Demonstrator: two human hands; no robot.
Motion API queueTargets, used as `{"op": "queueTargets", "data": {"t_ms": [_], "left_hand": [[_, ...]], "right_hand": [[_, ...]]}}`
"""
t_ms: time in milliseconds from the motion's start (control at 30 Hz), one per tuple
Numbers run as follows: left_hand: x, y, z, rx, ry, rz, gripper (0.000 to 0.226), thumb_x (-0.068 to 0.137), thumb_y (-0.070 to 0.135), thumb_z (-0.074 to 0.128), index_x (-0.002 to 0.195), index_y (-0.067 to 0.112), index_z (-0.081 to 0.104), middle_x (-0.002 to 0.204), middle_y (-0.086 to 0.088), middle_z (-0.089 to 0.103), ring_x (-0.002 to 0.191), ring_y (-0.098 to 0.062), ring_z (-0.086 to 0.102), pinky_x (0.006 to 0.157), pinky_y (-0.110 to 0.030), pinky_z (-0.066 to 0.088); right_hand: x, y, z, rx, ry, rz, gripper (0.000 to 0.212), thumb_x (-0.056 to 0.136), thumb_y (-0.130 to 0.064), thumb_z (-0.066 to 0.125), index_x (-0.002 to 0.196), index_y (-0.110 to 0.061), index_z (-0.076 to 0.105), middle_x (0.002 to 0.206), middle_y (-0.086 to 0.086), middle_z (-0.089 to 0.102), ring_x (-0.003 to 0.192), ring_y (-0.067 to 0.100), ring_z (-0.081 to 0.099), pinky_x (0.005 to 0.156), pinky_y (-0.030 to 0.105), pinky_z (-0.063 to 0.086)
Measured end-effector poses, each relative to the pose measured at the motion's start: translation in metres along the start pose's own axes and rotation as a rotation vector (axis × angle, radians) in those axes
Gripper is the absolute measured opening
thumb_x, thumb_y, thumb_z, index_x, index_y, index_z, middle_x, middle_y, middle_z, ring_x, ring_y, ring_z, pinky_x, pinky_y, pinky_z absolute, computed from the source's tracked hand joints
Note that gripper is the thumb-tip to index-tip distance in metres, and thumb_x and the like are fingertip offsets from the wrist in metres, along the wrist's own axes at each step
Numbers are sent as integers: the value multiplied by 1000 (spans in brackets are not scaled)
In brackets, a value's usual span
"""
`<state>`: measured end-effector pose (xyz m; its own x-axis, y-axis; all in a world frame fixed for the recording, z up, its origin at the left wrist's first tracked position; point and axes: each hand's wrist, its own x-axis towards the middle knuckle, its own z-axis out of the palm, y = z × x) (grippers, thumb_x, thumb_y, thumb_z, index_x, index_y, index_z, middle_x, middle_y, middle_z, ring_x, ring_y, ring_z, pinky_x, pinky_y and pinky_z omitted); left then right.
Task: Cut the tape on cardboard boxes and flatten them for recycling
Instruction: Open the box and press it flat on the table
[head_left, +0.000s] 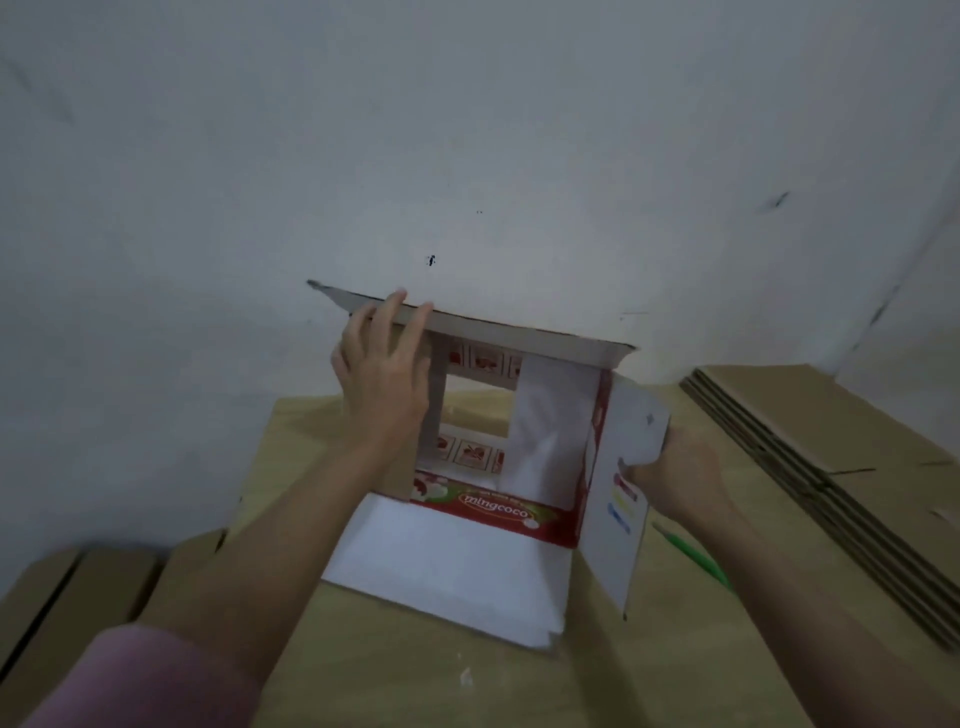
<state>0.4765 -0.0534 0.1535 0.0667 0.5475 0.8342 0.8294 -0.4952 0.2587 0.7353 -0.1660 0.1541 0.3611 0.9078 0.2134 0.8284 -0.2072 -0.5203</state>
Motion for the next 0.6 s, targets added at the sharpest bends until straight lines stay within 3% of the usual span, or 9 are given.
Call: {"op": "queueTargets", "data": {"t_ms": [100,267,333,367,400,433,467,533,600], "left_hand": [[22,-9,1,66,8,64,48,81,17,60,128,17,55,133,-5,54,125,-23,35,91,-40,19],[45,-13,-6,85,74,159,37,81,17,59,118,18,61,117,-6,62,115,-21,51,86,-33,16],[50,-9,-13,43,90,219,22,84,17,58,105,20,64,101,-2,64,96,-21,59,78,-30,14],[51,-7,-16,12,72,256,17,86,20,54,99,20,65,95,1,64,87,-20,62,74,-28,12],[51,-4,-19,-19,39,292,18,87,21,50,94,20,66,91,3,64,82,-19,63,72,-27,9],[49,-1,-19,-46,3,323,20,88,22,48,91,20,67,89,4,64,81,-16,61,71,-26,8],[47,1,-19,-75,-19,343,21,89,21,47,90,20,68,89,4,63,83,-13,58,71,-26,8],[45,3,-18,-156,-30,362,20,90,21,48,91,17,68,89,2,62,85,-10,51,71,-27,11],[45,6,-19,-244,-7,397,18,91,20,50,93,14,67,90,-1,62,88,-10,50,74,-29,17]], "right_hand": [[3,5,-5,51,-12,-5,44,80,0,63,49,-19,37,45,-6,41,44,7,37,37,14,32],[9,27,-7,75,-74,54,50,76,-3,71,43,-21,37,34,-10,39,39,3,33,39,15,22],[6,21,-6,10,-57,98,24,72,-15,79,63,-21,57,58,-5,57,54,15,53,46,25,41],[6,16,-4,-6,-18,90,28,69,-19,82,92,-19,66,83,5,66,75,25,62,58,32,51],[8,9,-1,-38,80,35,66,67,-21,84,126,-15,55,115,14,61,102,34,59,76,41,53],[10,0,0,-67,214,-42,93,67,-23,84,144,-11,33,139,20,43,124,38,45,94,47,46],[12,-15,0,-108,386,-174,102,70,-25,81,149,-8,18,149,22,27,135,38,31,105,50,33],[15,-48,-1,-283,583,-477,89,78,-32,66,148,-7,16,151,21,23,140,35,21,112,53,10],[23,-72,8,-418,628,-674,69,83,-34,54,143,-9,32,141,18,43,133,33,36,111,57,7]]}}
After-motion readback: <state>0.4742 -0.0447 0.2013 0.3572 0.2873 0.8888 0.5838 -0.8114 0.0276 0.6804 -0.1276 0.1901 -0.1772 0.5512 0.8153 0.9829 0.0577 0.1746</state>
